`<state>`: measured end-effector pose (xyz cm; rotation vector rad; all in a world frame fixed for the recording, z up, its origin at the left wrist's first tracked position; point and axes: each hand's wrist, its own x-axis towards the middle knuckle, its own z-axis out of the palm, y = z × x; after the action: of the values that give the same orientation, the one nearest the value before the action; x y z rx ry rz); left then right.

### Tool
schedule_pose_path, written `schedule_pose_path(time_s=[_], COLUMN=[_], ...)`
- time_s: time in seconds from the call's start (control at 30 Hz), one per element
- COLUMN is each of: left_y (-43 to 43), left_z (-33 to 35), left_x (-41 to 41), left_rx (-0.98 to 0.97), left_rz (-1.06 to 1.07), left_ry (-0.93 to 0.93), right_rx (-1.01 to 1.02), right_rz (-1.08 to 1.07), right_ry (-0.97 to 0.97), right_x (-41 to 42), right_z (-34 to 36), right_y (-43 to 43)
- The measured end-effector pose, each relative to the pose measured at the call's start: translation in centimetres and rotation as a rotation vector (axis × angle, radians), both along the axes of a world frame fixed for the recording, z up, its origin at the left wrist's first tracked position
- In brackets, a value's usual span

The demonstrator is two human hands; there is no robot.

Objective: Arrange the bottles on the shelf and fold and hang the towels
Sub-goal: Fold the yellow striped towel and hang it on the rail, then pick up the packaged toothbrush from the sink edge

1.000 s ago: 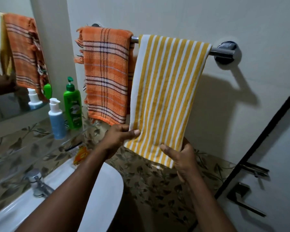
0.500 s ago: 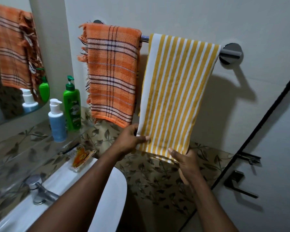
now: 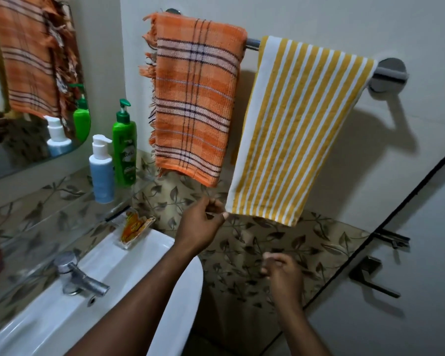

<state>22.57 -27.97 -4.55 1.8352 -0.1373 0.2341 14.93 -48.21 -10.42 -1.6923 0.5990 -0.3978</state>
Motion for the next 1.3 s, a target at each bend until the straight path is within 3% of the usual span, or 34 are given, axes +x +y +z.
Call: schedule_pose_path(time_s=[0.23, 0.5, 0.77, 0.97, 1.23, 1.3], left_y=[6.1, 12.4, 15.3, 15.0, 13.6, 13.4], left_z=[-3.4, -8.8, -11.3, -11.8, -10.7, -15.8], left_x=[-2.3, -7.0, -12.0, -12.7, -7.6, 0.5], left_rx=[0.354, 0.431, 0.501, 0.553, 0.656, 0.618], left_rz=[0.215, 0.537, 0.856, 0.968, 0.821, 0.645], left_ry=[0.067, 0.339, 0.546, 0.6, 0.461, 0.534], right_rx=[-0.5, -0.791, -0.922, -0.97, -0.847, -0.918], right_rz=[0.72, 1.196, 1.561, 1.623, 1.379, 1.239], right_ry=[0.107, 0.029, -0.091, -0.149, 0.05, 0.232], right_x=[2.7, 6.8, 6.7, 7.5, 11.9, 18.0], right_z=[-0.1, -2.2, -5.1, -5.9, -6.1, -10.8], right_y=[9.7, 18.4, 24.6, 27.1, 27.6, 26.3])
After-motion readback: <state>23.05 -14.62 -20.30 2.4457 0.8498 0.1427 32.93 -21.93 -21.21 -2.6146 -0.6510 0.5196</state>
